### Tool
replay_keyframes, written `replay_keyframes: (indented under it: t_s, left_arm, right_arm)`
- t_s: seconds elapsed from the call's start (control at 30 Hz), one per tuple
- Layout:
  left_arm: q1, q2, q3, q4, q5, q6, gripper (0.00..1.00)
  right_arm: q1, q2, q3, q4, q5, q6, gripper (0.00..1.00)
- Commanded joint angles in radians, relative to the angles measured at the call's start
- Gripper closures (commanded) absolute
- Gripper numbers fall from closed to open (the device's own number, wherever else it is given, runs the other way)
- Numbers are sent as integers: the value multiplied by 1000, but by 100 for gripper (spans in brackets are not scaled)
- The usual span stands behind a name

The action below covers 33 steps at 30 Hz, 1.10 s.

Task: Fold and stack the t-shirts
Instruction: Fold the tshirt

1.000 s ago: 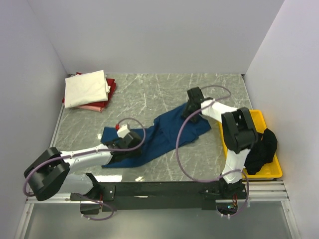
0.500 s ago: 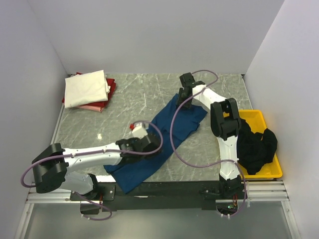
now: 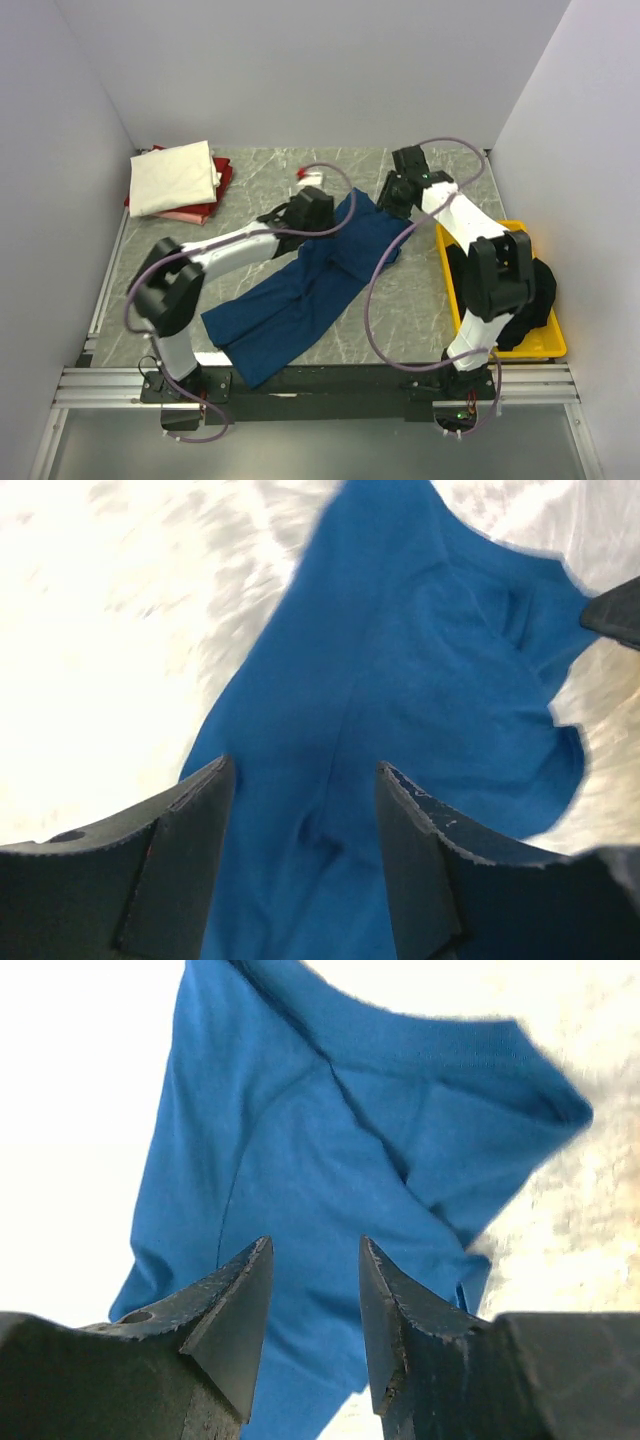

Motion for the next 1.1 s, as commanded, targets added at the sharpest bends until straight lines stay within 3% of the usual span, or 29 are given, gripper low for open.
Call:
replay_keyframes:
  t_s: [0.0, 0.2, 0.47, 0.77, 0.87, 1.0, 1.07]
  left_arm:
    - [10, 133, 175, 55, 102, 328, 36]
    - [52, 343, 392, -23, 168, 419, 35]
    - [101, 512, 541, -60, 275, 483, 34]
    - [151, 626, 648, -40, 387, 455, 36]
    - [168, 686, 722, -47, 383, 414, 46]
    - [202, 729, 785, -50, 326, 345, 74]
    - [239, 752, 826, -48, 271, 290, 81]
  right_arm:
    - [1, -55, -147, 100, -49, 33, 53]
    - [1, -54, -258, 141, -39, 38, 53]
    - [-13, -94, -415, 201, 32, 56, 53]
    - [-72, 14, -354, 203, 26, 41, 53]
    - [-77, 92, -223, 154, 23, 24, 54]
    - [-80, 193, -18, 62, 24, 0, 51]
    - [-83, 247, 125, 23, 50, -11, 40]
